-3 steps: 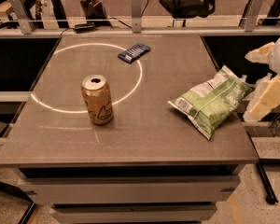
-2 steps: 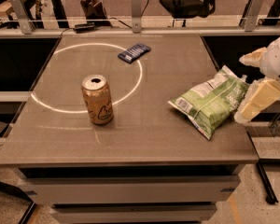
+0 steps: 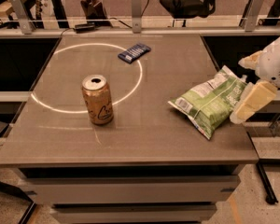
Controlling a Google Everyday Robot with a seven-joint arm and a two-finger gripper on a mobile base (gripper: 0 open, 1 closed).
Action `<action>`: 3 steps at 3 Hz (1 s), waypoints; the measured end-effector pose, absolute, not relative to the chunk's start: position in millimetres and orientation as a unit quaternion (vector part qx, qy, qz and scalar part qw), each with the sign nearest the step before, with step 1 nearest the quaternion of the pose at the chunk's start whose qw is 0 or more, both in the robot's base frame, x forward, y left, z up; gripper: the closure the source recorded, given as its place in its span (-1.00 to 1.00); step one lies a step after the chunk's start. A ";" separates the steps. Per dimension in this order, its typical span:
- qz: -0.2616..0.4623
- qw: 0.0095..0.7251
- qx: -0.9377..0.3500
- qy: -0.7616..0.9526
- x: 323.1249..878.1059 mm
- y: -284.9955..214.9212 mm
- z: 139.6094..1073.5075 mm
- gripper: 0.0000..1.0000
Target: Move green jalapeno chip bag near rxbar blueberry
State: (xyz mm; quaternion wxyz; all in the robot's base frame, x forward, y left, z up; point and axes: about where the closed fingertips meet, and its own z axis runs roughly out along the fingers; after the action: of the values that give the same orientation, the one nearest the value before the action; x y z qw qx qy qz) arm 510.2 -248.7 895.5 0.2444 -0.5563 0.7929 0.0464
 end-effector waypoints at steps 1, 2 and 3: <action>0.031 0.237 -0.543 0.805 521.5 -259.5 881.3 -1.00; 0.035 0.229 -0.533 0.814 528.6 -267.3 864.9 -1.00; 0.054 0.213 -0.532 0.817 532.6 -266.2 847.7 -1.00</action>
Offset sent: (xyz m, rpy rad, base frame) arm 0.0283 -0.0316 -0.0526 -0.0232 0.0552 -0.0987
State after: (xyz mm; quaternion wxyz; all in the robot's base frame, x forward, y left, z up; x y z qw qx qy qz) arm 532.6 -266.2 847.7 0.2130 -0.5325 0.8174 0.0539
